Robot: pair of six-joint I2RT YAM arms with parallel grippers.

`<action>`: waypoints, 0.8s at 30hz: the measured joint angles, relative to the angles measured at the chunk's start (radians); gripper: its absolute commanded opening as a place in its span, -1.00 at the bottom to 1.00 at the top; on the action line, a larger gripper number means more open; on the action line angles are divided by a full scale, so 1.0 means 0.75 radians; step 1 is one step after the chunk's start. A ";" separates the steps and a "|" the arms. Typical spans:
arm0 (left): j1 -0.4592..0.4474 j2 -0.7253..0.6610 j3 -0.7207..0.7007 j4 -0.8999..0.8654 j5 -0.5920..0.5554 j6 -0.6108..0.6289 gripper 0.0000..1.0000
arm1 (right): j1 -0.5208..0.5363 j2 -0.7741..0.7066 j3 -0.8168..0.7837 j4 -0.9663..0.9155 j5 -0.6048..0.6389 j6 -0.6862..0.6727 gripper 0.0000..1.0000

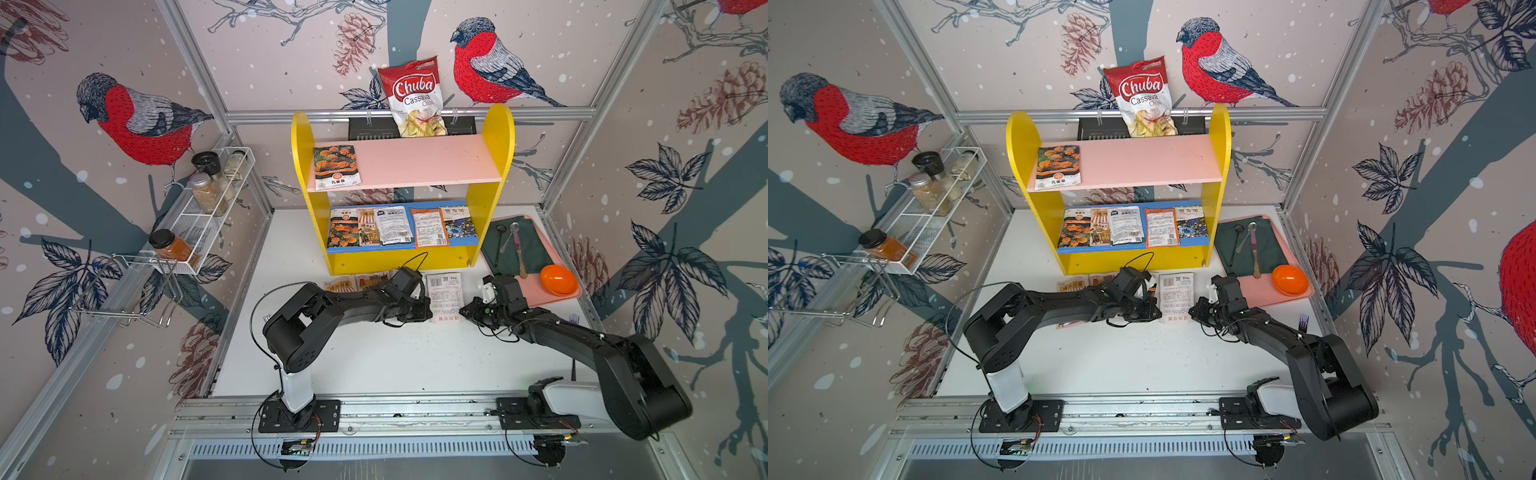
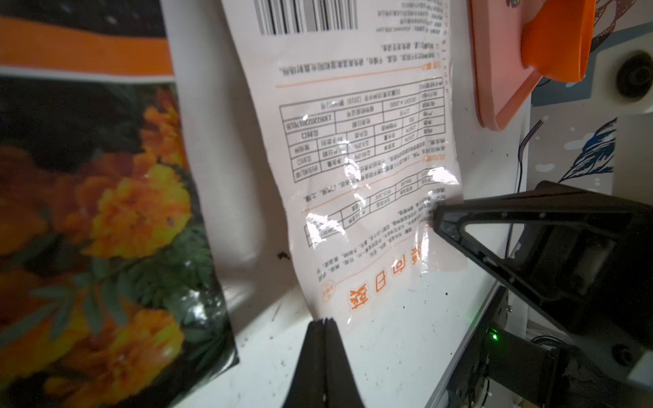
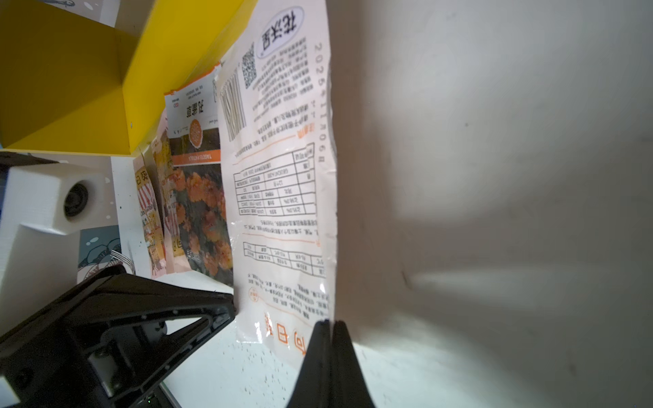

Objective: Take the seed bag off the shelf
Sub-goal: Move the seed packet to the center of the board.

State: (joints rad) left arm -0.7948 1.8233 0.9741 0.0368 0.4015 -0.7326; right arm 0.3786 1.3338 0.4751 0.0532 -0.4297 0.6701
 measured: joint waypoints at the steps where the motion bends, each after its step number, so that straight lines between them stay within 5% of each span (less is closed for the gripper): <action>1: 0.006 -0.001 0.001 -0.005 -0.009 0.002 -1.00 | 0.000 0.024 0.019 0.004 -0.008 -0.016 -1.00; 19: 0.074 0.024 0.056 -0.054 -0.040 0.060 -1.00 | 0.012 0.209 0.123 0.078 -0.070 -0.056 -1.00; 24: 0.074 0.028 0.056 -0.059 -0.041 0.069 -1.00 | 0.013 0.213 0.120 0.087 -0.069 -0.056 -0.83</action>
State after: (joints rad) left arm -0.7395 1.8446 1.0164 -0.0074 0.3710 -0.6807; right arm 0.3882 1.4933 0.5652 0.1184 -0.4816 0.6281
